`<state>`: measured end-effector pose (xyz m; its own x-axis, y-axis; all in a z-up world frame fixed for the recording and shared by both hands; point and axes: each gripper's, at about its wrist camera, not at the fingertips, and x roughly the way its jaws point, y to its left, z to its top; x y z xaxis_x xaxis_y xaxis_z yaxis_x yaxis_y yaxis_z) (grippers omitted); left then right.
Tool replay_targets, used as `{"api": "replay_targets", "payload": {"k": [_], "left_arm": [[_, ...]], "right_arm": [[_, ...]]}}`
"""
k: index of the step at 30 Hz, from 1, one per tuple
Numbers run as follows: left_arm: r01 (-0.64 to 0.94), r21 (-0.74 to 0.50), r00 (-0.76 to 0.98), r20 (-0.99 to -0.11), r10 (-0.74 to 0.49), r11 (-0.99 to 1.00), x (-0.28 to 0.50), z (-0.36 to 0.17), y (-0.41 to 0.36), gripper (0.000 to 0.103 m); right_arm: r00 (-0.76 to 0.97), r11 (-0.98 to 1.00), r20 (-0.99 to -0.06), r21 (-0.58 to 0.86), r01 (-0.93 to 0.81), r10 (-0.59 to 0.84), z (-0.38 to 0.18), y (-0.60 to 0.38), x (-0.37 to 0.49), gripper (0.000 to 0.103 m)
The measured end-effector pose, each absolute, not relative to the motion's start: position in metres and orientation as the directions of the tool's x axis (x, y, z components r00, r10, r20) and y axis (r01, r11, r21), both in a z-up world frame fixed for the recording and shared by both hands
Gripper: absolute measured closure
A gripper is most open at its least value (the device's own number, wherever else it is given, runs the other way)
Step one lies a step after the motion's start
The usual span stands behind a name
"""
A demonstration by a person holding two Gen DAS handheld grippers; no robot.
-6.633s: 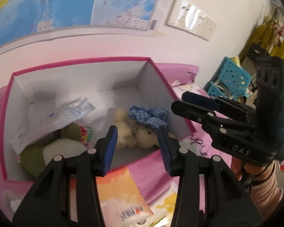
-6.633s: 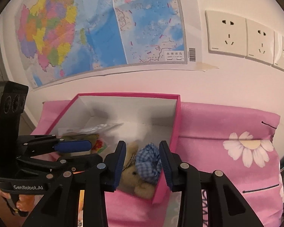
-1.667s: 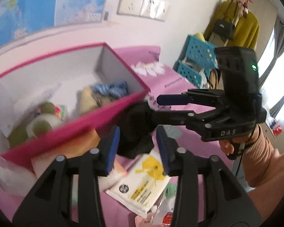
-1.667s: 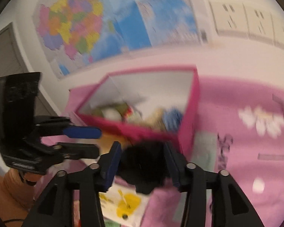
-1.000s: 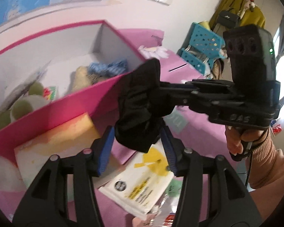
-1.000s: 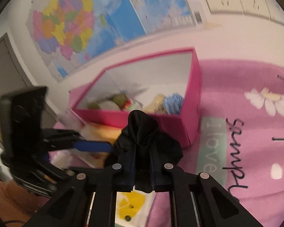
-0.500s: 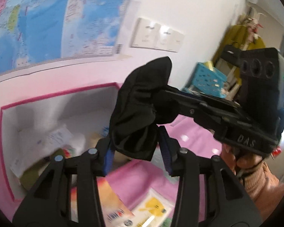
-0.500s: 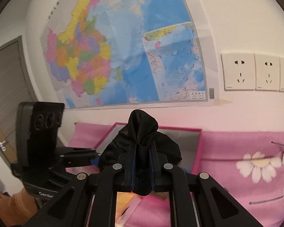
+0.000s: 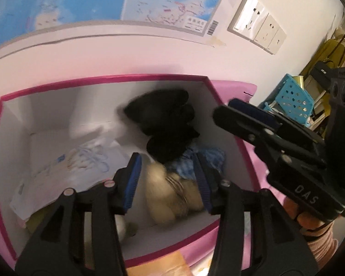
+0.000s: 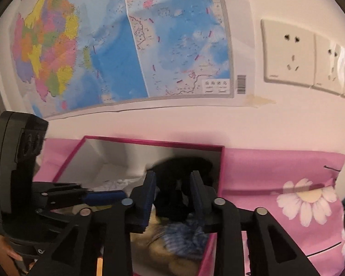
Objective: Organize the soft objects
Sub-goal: 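Lift the black cloth over the pink box and release it inside, then reach the right gripper to the white-yellow wet-wipe packet and grasp it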
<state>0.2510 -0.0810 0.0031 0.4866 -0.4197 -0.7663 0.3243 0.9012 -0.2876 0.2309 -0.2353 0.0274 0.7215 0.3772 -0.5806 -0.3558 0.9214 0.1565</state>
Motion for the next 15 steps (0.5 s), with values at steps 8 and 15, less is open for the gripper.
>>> {"api": "replay_targets", "payload": {"k": [8,15], "left_arm": [[0.443,-0.258,0.545,-0.683,-0.487,0.858,0.189,0.032,-0.065,0.052],[0.527,-0.277,0.522,-0.641,-0.563,0.803,0.123,0.035,-0.048,0.046]], "right_arm": [[0.674,0.861,-0.542,0.231,-0.454,0.501,0.036,-0.253,0.183,0.065],[0.586,0.786,-0.538,0.292,-0.544,0.606,0.032,-0.269,0.128,0.056]]}}
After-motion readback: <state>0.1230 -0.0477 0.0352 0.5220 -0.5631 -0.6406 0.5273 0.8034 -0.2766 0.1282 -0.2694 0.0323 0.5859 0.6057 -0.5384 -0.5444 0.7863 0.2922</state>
